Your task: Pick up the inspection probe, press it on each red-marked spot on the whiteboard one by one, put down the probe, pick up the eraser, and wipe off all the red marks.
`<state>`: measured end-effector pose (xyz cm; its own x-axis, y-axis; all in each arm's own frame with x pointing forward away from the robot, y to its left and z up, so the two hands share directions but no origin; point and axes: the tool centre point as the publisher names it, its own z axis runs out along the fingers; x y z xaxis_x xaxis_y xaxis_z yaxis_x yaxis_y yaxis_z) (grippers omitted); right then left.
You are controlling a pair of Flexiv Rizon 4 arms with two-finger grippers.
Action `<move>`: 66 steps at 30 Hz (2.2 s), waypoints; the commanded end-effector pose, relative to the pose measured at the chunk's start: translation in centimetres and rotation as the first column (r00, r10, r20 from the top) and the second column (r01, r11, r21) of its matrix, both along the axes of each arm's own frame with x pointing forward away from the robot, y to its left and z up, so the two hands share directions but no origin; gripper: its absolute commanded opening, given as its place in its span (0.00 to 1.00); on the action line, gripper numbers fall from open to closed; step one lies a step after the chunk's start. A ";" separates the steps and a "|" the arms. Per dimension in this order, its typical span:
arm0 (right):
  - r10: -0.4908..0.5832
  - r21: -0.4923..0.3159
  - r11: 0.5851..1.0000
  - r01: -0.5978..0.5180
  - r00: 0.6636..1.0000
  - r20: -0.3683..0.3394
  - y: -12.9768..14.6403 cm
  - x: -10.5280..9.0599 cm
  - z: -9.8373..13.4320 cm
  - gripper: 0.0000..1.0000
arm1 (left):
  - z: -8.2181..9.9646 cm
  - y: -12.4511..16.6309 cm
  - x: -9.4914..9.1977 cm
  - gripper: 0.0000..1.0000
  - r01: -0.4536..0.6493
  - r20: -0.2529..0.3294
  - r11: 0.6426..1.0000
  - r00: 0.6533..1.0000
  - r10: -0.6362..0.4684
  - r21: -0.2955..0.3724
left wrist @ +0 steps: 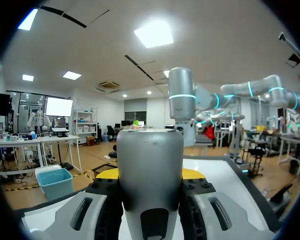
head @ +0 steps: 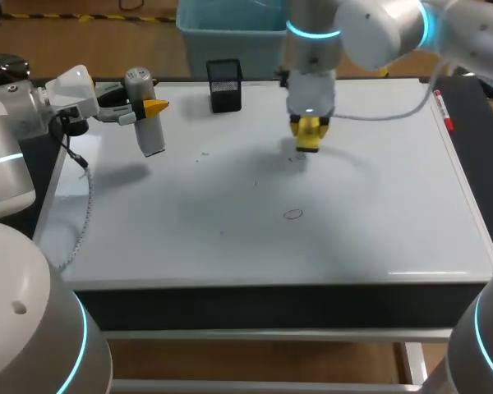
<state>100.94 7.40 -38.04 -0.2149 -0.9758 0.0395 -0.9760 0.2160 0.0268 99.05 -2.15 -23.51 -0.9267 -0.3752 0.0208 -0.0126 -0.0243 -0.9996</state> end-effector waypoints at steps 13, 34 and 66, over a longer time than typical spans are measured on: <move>-0.198 -0.016 0.980 0.198 0.980 -0.012 -13.7 0.4 -0.6 0.00 | 0.1 0.0 0.0 0.00 -0.001 0.001 1.000 1.000 0.001 0.000; -0.323 -0.015 0.946 0.323 0.946 -0.008 -21.1 -2.5 -0.8 0.00 | 0.1 0.0 0.0 0.00 -0.001 0.001 1.000 1.000 0.001 0.000; -0.323 -0.014 0.946 0.323 0.946 -0.005 -21.0 -2.6 -0.6 0.00 | 2.9 -10.6 0.7 0.00 0.275 0.101 0.961 0.956 -0.275 0.015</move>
